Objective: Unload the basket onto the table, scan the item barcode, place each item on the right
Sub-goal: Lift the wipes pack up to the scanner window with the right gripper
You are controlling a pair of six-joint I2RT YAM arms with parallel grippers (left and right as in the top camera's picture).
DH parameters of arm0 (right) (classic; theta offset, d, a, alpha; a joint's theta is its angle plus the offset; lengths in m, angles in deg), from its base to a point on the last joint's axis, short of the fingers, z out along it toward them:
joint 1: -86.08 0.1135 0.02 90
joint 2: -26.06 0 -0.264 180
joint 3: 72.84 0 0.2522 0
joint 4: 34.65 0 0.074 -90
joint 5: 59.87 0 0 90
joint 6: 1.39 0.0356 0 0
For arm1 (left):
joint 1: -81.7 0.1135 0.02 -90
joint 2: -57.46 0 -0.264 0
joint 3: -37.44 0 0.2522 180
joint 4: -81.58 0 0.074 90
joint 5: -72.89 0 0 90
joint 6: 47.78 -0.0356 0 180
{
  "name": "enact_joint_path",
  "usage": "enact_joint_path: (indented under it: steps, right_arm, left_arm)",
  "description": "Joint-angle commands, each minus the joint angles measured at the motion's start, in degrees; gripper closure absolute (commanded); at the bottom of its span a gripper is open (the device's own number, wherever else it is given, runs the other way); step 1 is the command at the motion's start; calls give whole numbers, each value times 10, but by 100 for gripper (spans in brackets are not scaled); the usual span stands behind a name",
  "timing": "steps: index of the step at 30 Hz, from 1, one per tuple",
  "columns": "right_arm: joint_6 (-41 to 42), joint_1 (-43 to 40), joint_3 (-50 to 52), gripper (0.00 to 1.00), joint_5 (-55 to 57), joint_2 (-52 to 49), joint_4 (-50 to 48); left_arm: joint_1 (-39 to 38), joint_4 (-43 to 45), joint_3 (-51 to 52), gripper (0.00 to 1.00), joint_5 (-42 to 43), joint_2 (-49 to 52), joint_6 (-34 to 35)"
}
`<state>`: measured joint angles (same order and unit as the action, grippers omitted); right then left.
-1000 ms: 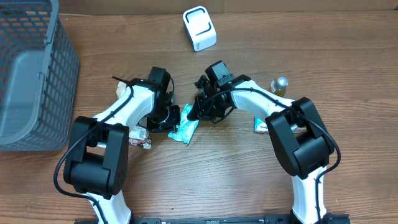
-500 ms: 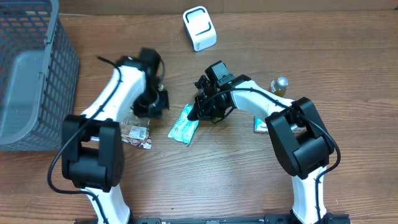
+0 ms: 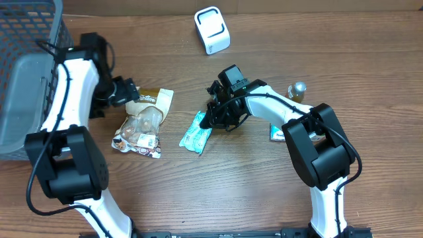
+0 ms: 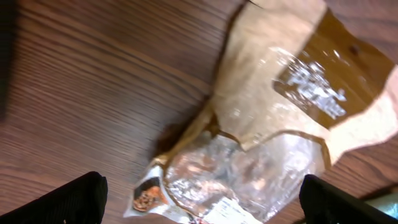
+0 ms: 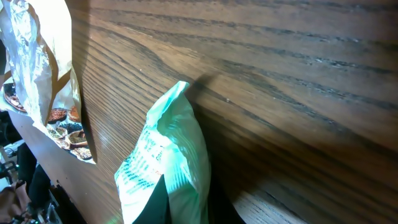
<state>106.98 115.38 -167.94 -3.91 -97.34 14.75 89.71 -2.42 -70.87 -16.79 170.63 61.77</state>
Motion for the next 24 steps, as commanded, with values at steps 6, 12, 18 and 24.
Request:
enact_joint_path:
  steps: [6,12,18,24]
  right_arm:
    - [-6,2,7,96,35,-10,6]
    - [-6,2,7,96,35,-10,7]
    - [-5,2,7,93,35,-10,9]
    - [-6,2,3,96,28,-10,10]
  left_arm:
    - [24,17,-9,0,-9,2,2]
    - [24,17,-9,0,-9,2,2]
    - [24,17,-9,0,-9,2,2]
    - [24,17,-9,0,-9,2,2]
